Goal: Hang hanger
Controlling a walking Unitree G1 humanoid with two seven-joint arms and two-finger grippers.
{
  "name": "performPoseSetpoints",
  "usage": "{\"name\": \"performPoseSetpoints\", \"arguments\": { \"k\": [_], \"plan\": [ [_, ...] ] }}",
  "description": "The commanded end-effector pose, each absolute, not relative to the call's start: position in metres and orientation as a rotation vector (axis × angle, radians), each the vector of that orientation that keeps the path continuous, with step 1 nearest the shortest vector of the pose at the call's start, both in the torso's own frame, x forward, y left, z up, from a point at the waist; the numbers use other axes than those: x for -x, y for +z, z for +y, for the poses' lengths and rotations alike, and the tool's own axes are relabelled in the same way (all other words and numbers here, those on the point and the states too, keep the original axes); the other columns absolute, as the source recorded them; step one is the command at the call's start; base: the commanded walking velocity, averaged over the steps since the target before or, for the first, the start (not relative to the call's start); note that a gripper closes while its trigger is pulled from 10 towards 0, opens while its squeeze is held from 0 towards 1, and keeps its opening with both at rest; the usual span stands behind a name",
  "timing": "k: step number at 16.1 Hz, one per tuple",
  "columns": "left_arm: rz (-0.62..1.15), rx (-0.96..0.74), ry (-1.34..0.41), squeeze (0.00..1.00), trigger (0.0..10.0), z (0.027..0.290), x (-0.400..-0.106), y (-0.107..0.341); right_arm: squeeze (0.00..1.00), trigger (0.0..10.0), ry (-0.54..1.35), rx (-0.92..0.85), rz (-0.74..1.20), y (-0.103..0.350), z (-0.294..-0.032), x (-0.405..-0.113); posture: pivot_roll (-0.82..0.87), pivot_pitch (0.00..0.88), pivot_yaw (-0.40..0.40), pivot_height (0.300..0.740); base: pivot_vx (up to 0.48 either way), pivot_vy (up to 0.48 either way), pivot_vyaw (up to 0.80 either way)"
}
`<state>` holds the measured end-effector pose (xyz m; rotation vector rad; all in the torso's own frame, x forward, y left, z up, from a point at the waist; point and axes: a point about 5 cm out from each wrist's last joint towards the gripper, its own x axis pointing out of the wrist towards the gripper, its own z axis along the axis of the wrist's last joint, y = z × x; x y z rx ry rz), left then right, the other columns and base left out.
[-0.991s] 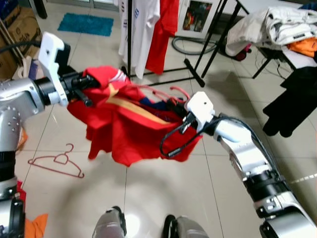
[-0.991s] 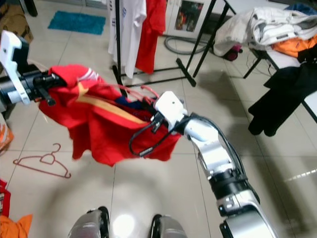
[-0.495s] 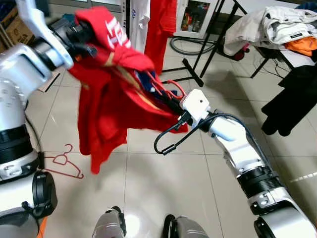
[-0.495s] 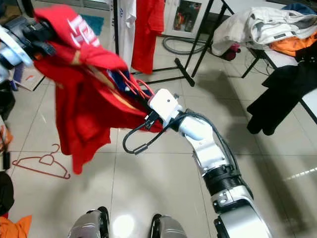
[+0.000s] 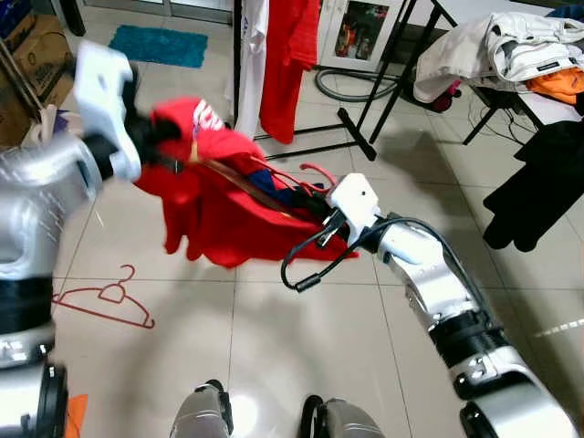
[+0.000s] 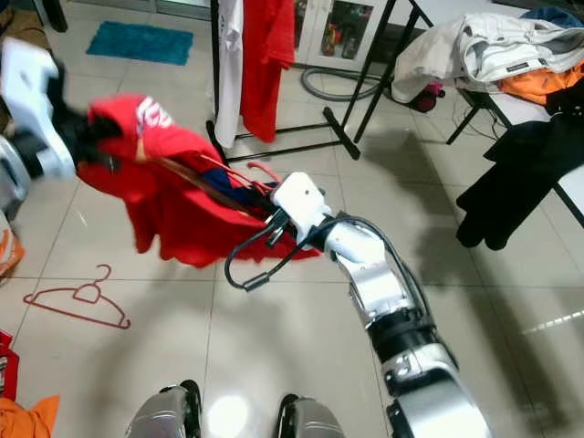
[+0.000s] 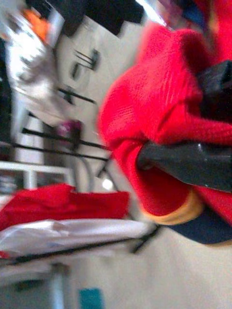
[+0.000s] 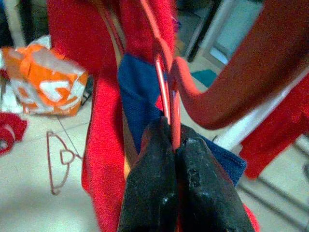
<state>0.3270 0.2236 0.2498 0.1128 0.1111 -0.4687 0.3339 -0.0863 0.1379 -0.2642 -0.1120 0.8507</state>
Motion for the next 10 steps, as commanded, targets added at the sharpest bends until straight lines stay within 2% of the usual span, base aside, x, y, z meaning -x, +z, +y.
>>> {"name": "performPoseSetpoints", "arguments": {
  "k": [1, 3, 5, 8, 10],
  "plan": [
    [0.165, -0.128, -0.467, 0.0, 10.0, 0.219, -0.328, 0.23, 0.0, 0.0, 0.767, 0.178, -0.078, 0.131, -0.1, -0.336, 0.0, 0.167, -0.114, 0.74, 0.0, 0.0, 0.0],
    [0.111, 0.049, -0.413, 0.0, 10.0, 0.197, -0.334, 0.207, 0.0, 0.0, 0.664, -0.025, 0.026, 0.108, -0.102, -0.335, -0.01, 0.166, -0.107, 0.74, 0.0, 0.0, 0.0],
    [0.097, 0.063, -0.395, 0.0, 10.0, 0.19, -0.334, 0.199, 0.0, 0.0, 0.643, -0.073, 0.057, 0.1, -0.102, -0.334, -0.01, 0.164, -0.105, 0.74, 0.0, 0.0, 0.0],
    [0.075, 0.161, -0.318, 0.0, 10.0, 0.161, -0.333, 0.167, 0.0, 0.0, 0.613, -0.203, 0.176, 0.076, -0.098, -0.328, 0.0, 0.151, -0.092, 0.74, 0.0, 0.0, 0.0],
    [0.126, 0.216, -0.269, 0.0, 10.0, 0.146, -0.328, 0.14, 0.0, 0.0, 0.652, -0.202, 0.251, 0.06, -0.092, -0.319, 0.0, 0.146, -0.089, 0.74, 0.0, 0.0, 0.0]
  ]
}}
